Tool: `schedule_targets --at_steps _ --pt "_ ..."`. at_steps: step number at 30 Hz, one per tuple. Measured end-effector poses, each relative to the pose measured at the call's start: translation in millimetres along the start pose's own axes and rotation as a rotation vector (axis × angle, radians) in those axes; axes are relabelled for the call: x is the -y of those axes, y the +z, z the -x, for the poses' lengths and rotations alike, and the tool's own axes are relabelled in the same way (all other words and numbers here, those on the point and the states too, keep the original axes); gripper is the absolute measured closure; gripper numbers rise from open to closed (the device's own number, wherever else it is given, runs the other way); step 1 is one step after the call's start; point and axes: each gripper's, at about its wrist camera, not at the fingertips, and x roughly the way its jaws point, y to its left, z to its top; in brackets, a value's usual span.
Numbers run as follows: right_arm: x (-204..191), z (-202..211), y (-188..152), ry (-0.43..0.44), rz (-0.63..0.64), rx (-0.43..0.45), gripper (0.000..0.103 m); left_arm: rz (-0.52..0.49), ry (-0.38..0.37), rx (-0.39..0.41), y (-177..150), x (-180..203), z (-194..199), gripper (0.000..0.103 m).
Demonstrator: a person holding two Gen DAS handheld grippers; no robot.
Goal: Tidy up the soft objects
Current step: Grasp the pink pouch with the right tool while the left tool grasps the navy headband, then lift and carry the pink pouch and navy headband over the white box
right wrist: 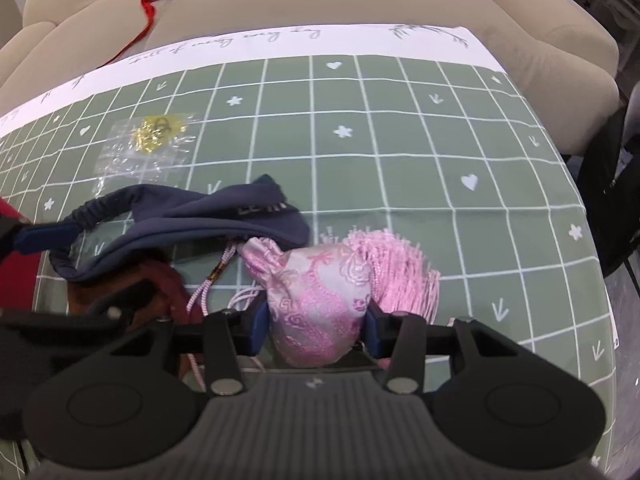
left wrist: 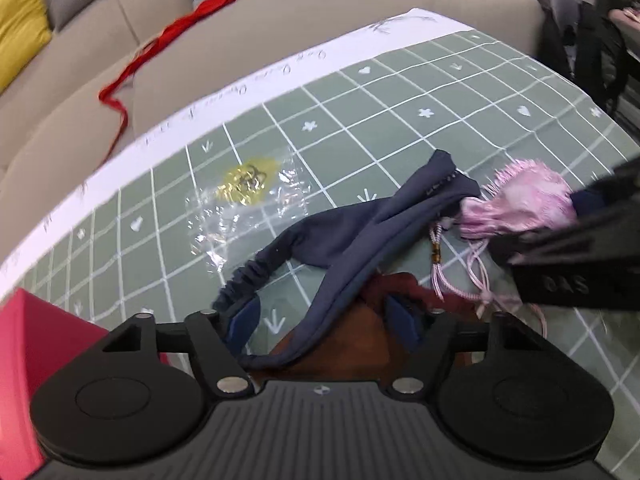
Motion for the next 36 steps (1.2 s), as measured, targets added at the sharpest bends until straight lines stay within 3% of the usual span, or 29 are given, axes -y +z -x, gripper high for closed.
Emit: schedule_targets --at_steps 3,5,8,10,12,22,25,36 --pt "6.9 1.0 0.7 0.006 -0.021 -0.001 0.057 0.041 -0.028 0.003 5.4 -3.1 -4.9 0.028" --pt "9.1 1.2 1.6 0.016 -0.031 -0.002 0.057 0.073 -0.053 -0.004 9.0 -5.8 -6.3 0.039" --pt "8.5 0.2 3.0 0.019 -0.031 -0.002 0.057 0.153 -0.121 -0.025 12.1 -14.4 -10.0 0.066" --pt "7.8 0.1 2.6 0.019 -0.028 -0.001 0.057 0.199 -0.151 -0.030 12.2 -19.9 -10.3 0.089" --pt "7.5 -0.6 2.7 0.021 -0.031 0.000 0.057 0.217 -0.158 -0.031 12.0 -22.3 -8.7 0.098" --pt "11.8 1.4 2.4 -0.005 -0.099 0.004 0.058 0.312 -0.201 0.065 21.2 -45.0 26.0 0.100" --pt "11.7 4.2 1.7 -0.001 -0.114 0.009 0.058 0.342 -0.231 0.078 24.8 -50.9 34.7 0.100" --pt "12.3 14.9 1.0 -0.007 -0.142 0.031 0.058 0.359 -0.225 0.089 32.2 -52.1 53.1 0.100"
